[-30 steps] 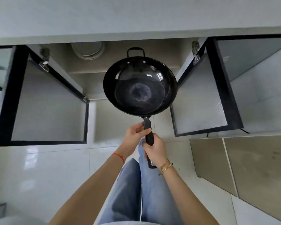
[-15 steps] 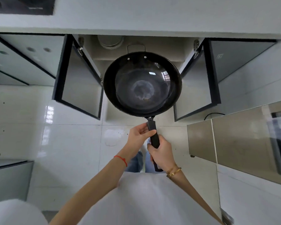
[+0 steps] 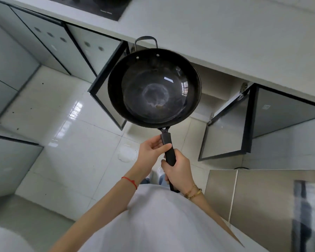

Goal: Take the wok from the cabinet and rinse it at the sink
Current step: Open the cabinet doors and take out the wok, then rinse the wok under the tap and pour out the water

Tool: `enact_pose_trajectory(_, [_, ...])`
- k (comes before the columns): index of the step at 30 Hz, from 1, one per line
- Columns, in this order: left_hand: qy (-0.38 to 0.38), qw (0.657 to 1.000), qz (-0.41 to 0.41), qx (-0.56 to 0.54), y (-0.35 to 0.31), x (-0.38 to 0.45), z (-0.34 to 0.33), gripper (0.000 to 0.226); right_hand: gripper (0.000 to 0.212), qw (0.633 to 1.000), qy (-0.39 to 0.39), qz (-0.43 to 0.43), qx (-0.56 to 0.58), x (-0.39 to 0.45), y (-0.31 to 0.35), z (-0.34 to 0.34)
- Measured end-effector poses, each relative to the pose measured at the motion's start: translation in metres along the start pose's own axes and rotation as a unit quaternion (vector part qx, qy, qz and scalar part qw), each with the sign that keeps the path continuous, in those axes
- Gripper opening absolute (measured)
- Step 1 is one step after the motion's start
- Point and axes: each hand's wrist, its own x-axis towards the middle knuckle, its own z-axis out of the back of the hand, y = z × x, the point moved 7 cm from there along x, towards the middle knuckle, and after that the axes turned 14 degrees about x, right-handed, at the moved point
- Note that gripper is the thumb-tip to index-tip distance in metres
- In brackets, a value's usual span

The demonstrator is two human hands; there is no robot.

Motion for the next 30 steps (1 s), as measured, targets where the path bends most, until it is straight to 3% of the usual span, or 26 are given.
enact_pose_trajectory(8, [-0.135,0.987,-0.026,-0.087,-0.021,-0.008,0.024,0.034,0.011,0.989,0.128,0.062,-0.037,0.028,0.039,-0.011])
enact_pose_trajectory(16, [-0.25,0.951,-0.022,-0.179,-0.022,-0.007,0.081,0.029,0.011,0.955,0.268,0.092,-0.092,0.051,0.082,-0.069])
enact_pose_trajectory(21, [-0.265,0.926,-0.005,-0.27,-0.02,0.004,0.135,0.028,0.016,0.928,0.343,0.102,-0.104,0.058,0.109,-0.133])
enact_pose_trajectory(24, [-0.299,0.911,-0.014,-0.283,-0.023,0.014,0.182,0.013,0.02,0.917,0.369,0.103,-0.113,0.068,0.123,-0.185])
enact_pose_trajectory(30, [-0.34,0.897,-0.008,-0.283,-0.021,0.033,0.299,0.018,0.017,0.9,0.388,0.135,-0.143,0.087,0.16,-0.3])
